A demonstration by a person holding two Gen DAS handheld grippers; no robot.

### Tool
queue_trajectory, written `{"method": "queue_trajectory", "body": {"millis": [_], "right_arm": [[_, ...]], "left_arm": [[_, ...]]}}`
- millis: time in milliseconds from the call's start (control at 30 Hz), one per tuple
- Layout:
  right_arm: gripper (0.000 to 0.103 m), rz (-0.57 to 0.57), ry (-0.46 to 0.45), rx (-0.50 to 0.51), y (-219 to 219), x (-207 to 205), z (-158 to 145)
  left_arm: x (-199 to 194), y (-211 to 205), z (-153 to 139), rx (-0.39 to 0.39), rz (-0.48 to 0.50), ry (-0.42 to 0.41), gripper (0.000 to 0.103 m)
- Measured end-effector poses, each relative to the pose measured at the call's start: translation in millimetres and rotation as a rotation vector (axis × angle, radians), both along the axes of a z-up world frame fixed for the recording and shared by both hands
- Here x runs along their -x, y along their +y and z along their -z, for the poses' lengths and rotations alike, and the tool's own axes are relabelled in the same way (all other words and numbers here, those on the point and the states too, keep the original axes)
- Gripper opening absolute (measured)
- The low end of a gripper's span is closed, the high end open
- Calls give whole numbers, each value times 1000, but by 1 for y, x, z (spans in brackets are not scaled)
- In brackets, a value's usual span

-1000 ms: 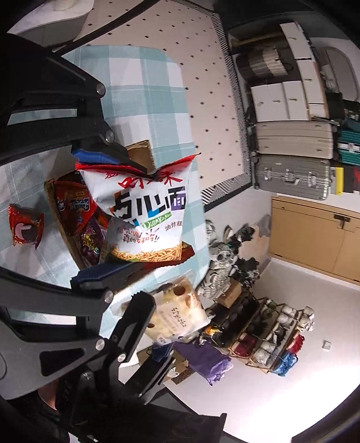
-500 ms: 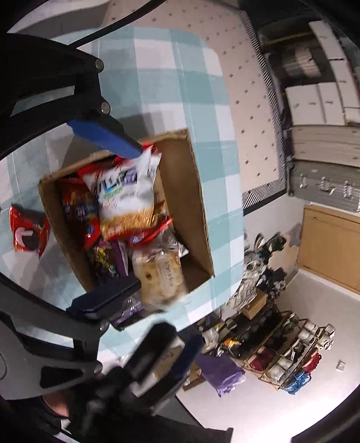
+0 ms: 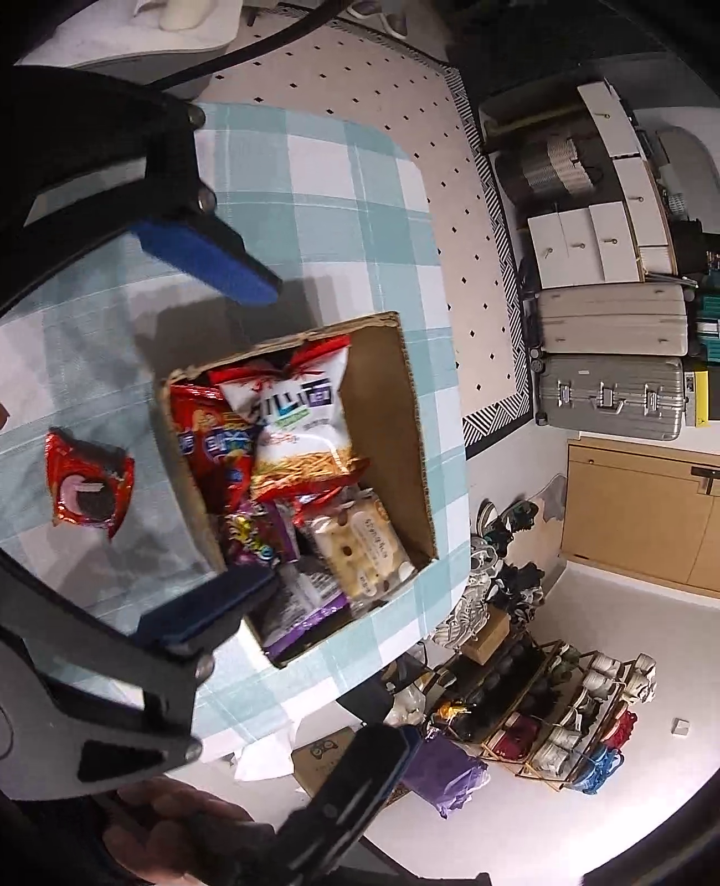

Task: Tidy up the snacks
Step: 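Grasp the red Oreo packet on the table with the left gripper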

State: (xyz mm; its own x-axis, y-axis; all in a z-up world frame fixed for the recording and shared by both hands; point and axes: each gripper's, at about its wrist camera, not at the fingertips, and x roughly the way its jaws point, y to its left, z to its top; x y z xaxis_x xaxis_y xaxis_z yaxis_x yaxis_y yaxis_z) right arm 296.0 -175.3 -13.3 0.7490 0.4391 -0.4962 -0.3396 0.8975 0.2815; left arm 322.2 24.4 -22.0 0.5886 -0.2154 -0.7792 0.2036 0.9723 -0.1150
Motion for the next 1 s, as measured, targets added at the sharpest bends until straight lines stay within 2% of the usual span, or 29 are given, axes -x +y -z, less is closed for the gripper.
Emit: {"method": "queue_trajectory", "body": {"millis": [300,467,667,867,1000], "right_arm": [[101,-2,-19,-20,0,43,-1],[102,1,-17,-6,2,66,13],[102,0,7,0,2,89,37],[102,31,6,1,-6,109,55],[102,65,-7,-10,-16,122,67]], "left_arm": [[48,-2,5,3,-17,-41,102],[77,-8,22,-19,3,-47,102],[100,-18,54,-44,43,1,102],[107,-14,92,6,28,72,102],[106,-18,112,-26,38,89,102]]}}
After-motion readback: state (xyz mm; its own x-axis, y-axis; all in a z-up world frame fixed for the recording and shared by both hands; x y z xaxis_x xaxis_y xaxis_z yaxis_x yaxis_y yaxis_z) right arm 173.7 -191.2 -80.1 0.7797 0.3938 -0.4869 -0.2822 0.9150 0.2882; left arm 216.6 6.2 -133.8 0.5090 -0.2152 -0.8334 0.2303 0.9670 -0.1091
